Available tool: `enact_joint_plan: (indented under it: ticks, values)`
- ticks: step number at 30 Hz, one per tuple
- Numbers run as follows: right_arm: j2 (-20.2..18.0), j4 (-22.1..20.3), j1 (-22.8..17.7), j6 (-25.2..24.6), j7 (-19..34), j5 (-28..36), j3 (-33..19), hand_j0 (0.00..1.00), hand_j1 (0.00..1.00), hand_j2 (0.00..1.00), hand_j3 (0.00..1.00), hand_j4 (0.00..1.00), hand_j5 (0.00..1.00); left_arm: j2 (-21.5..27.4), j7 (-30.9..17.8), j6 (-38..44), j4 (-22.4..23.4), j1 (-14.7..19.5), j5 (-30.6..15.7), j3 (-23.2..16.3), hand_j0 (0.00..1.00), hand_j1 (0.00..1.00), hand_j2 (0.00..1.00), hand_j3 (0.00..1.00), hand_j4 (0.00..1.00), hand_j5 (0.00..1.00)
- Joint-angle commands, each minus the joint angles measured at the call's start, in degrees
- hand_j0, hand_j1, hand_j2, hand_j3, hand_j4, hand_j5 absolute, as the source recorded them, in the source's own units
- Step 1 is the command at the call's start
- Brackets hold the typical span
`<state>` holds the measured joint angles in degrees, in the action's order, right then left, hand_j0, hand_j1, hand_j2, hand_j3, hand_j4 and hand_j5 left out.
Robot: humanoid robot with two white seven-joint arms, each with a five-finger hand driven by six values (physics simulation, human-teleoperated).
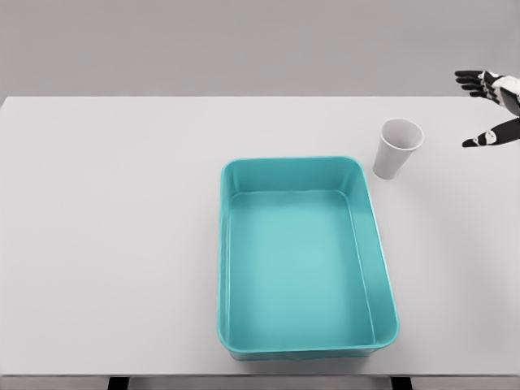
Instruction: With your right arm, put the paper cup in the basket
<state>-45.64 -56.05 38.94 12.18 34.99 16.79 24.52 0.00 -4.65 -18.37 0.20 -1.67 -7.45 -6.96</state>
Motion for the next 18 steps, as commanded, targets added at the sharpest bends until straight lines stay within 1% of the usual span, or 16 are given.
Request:
enact_joint_plan:
  ticks: [1,3,4,10,18]
  values:
    - [1.9,1.1,0.0,-0.1,0.0,0.3,0.4,1.00,1.00,1.00,1.00,1.00,1.00,0.0,0.0,0.0,0.0,0.0,0.0,0.0,1.00,1.00,1.00,1.00,1.00,1.00]
    - [3.5,0.8,0.8,-2.9,0.0,0.3,0.4,1.00,1.00,1.00,1.00,1.00,1.00,0.0,0.0,0.0,0.0,0.0,0.0,0.0,1.00,1.00,1.00,1.00,1.00,1.00]
    - [3.9,0.6,0.8,-3.3,0.0,0.3,0.4,1.00,1.00,1.00,1.00,1.00,1.00,0.0,0.0,0.0,0.0,0.0,0.0,0.0,1.00,1.00,1.00,1.00,1.00,1.00]
    - [4.7,0.0,0.7,-3.3,0.0,0.4,0.4,1.00,1.00,1.00,1.00,1.00,1.00,0.0,0.0,0.0,0.0,0.0,0.0,0.0,1.00,1.00,1.00,1.00,1.00,1.00]
    - [5.0,0.0,-0.4,-2.9,0.0,0.4,1.1,1.00,1.00,1.00,1.00,1.00,1.00,0.0,0.0,0.0,0.0,0.0,0.0,0.0,1.00,1.00,1.00,1.00,1.00,1.00]
